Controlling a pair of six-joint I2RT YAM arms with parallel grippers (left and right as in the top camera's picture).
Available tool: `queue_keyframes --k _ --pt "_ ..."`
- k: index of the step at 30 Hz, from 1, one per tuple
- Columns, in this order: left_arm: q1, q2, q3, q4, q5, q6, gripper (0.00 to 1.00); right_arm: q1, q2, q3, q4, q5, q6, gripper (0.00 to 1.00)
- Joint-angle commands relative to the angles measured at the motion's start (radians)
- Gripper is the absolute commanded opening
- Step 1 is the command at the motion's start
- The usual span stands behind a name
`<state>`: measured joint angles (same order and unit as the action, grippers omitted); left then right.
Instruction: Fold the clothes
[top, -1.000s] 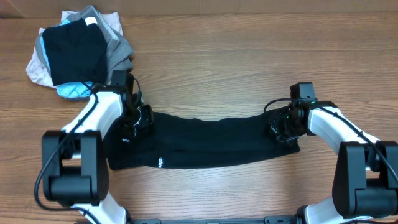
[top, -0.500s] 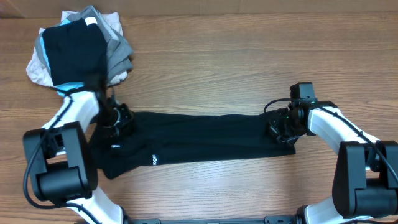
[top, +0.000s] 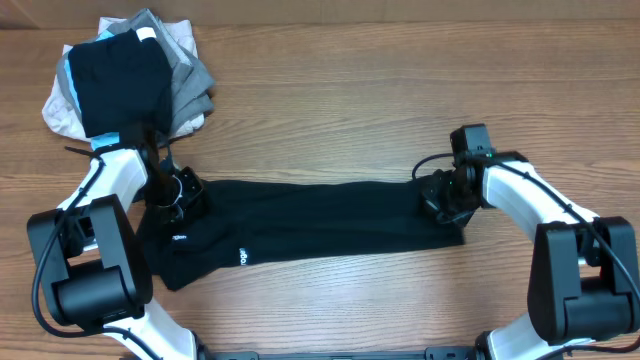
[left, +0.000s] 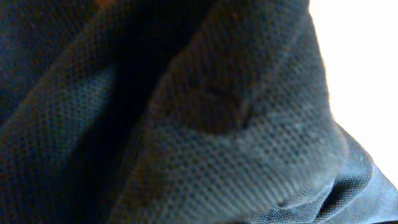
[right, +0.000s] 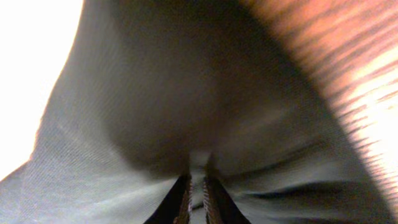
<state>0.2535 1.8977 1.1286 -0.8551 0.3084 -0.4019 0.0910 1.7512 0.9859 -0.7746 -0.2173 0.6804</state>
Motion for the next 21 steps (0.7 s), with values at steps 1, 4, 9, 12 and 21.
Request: queue_keyframes --k 1,4,9,12,21 --pt "0.046 0.05 -0.013 0.013 -0.211 -0.005 0.12 -0.002 0.009 0.097 -0.058 0.08 -0.003 0.15" --pt "0.045 0.04 0.021 -0.016 -0.212 0.036 0.14 -0.009 0.009 0.18 -0.153 0.127 -0.002 0.18" --pt "0.045 -0.024 0.101 -0.093 -0.209 0.027 0.27 -0.055 0.003 0.305 -0.293 0.164 -0.003 0.28" --pt "0.044 -0.074 0.148 -0.141 -0.208 0.027 0.43 -0.092 -0.011 0.349 -0.353 0.164 -0.003 0.37" --pt "0.027 -0.238 0.221 -0.232 -0.17 0.042 0.86 -0.249 -0.056 0.351 -0.402 0.093 -0.172 1.0"
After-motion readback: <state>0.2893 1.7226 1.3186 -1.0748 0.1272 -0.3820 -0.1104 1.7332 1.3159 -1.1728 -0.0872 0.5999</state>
